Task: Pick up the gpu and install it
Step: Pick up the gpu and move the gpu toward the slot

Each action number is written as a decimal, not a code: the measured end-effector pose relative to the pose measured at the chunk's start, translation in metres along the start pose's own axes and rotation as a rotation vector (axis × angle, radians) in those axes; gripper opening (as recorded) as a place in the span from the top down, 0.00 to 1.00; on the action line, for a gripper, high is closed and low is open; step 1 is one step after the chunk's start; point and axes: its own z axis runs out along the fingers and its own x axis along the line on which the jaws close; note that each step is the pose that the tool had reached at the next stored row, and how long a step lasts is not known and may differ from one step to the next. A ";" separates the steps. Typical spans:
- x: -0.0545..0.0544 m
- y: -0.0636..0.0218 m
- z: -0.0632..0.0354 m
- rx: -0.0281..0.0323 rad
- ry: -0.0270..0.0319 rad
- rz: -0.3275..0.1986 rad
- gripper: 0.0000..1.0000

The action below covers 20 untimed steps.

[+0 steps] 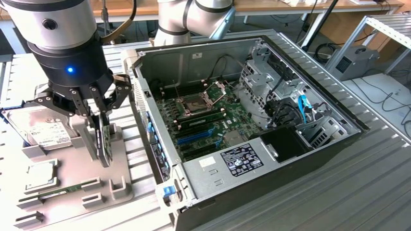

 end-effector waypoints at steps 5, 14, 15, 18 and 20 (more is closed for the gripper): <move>0.000 0.0001 -0.0018 0.0000 0.0000 0.000 0.74; 0.000 0.0001 -0.0033 -0.0001 -0.0001 0.000 0.74; 0.000 0.0001 -0.0034 -0.0001 -0.0001 0.000 0.74; 0.000 0.0002 -0.0042 -0.0001 -0.0001 0.000 0.74; 0.000 0.0002 -0.0046 -0.0001 -0.0001 0.000 0.74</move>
